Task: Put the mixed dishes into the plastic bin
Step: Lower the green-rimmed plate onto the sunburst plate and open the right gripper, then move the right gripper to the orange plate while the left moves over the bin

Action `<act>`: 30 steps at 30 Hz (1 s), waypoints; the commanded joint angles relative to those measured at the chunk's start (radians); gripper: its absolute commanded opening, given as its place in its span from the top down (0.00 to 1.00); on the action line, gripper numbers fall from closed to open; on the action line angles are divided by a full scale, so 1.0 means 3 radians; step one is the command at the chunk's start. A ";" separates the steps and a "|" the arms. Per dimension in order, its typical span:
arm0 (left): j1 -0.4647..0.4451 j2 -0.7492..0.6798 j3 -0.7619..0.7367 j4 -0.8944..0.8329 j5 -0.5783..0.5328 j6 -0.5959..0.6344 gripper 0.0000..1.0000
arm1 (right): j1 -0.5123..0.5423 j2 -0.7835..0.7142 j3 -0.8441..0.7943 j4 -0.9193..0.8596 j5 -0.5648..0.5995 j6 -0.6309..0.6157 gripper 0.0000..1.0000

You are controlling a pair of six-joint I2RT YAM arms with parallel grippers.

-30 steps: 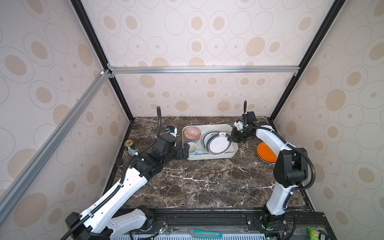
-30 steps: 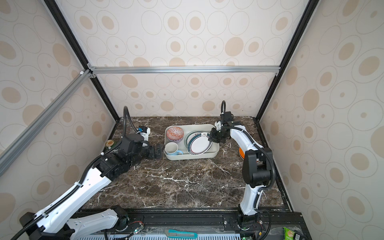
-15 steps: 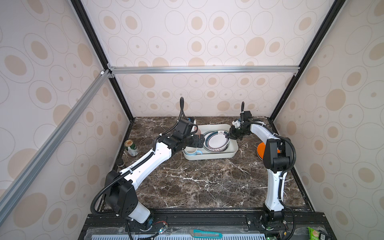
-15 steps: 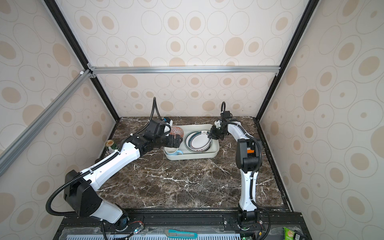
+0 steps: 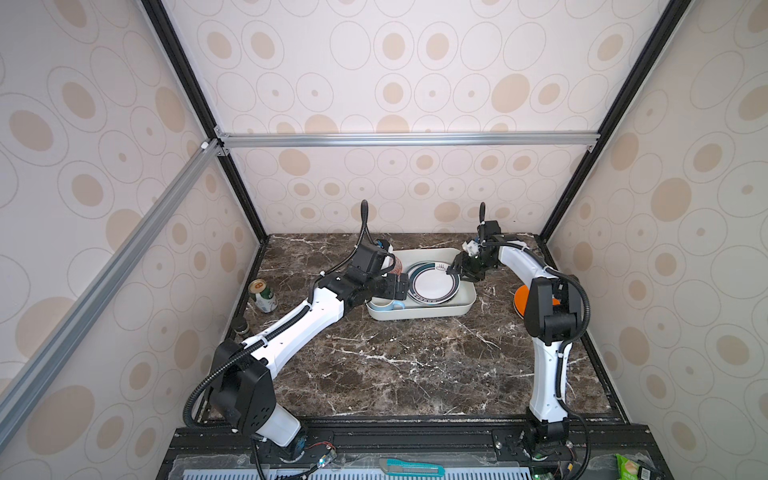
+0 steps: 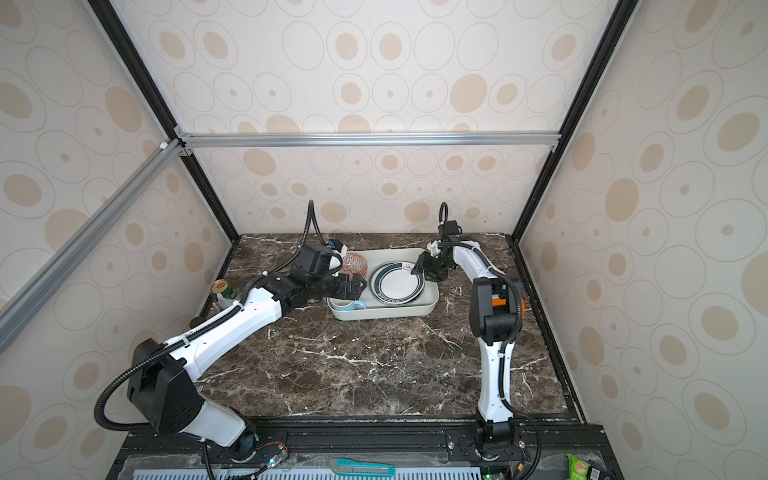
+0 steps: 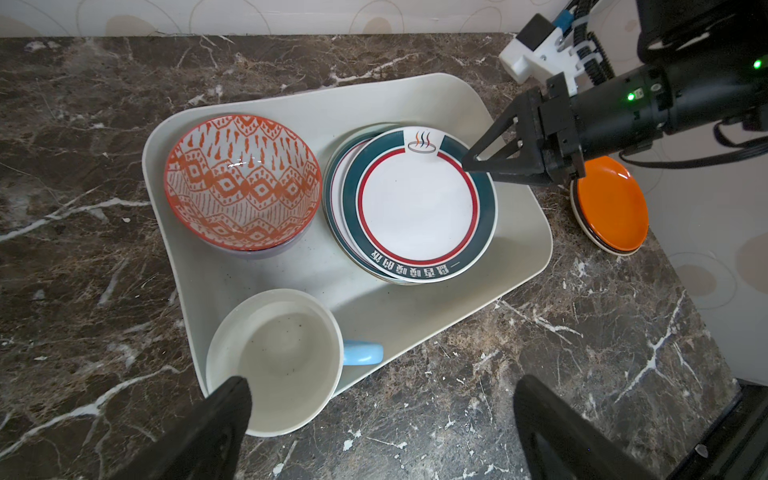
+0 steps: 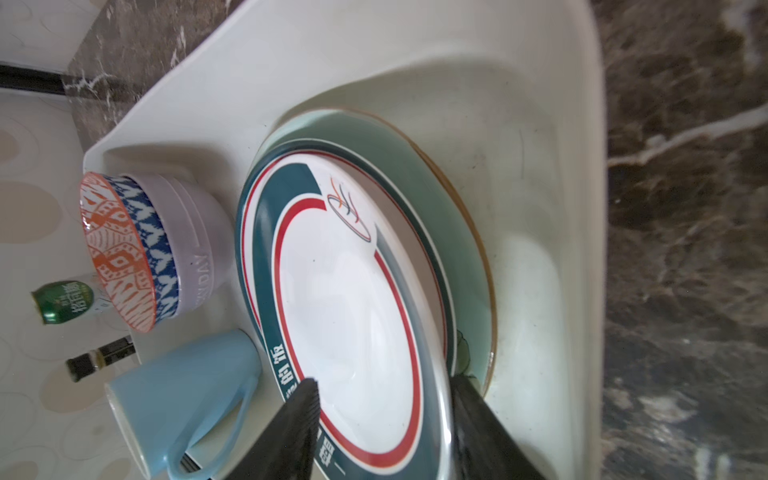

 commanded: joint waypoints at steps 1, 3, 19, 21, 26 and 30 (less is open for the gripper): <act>0.0052 -0.0148 -0.0058 0.0106 0.0033 0.0036 0.01 | 0.0062 0.0093 0.0172 -0.0256 0.0168 -0.0129 0.42; 0.0075 -0.0174 -0.0114 0.0134 0.0056 0.0041 0.01 | 0.0083 0.0147 0.0262 -0.0326 0.0199 -0.0136 0.40; 0.0186 -0.0289 -0.0318 0.0186 0.0245 0.0094 0.01 | 0.0139 -0.0416 0.0248 -0.0616 0.0661 -0.0230 0.40; 0.0152 -0.0304 -0.0348 0.0189 0.0267 0.0077 0.01 | 0.0070 -0.0711 -0.0007 -0.0597 0.0771 -0.0228 0.40; -0.0161 -0.0316 -0.0352 0.0158 0.0192 0.0049 0.01 | -0.0261 -0.1422 -0.0807 -0.0453 0.1063 -0.0149 0.40; -0.0454 -0.0298 -0.0351 0.0185 0.0107 -0.0019 0.01 | -0.0592 -0.1823 -0.1325 -0.0289 0.1212 -0.0091 0.39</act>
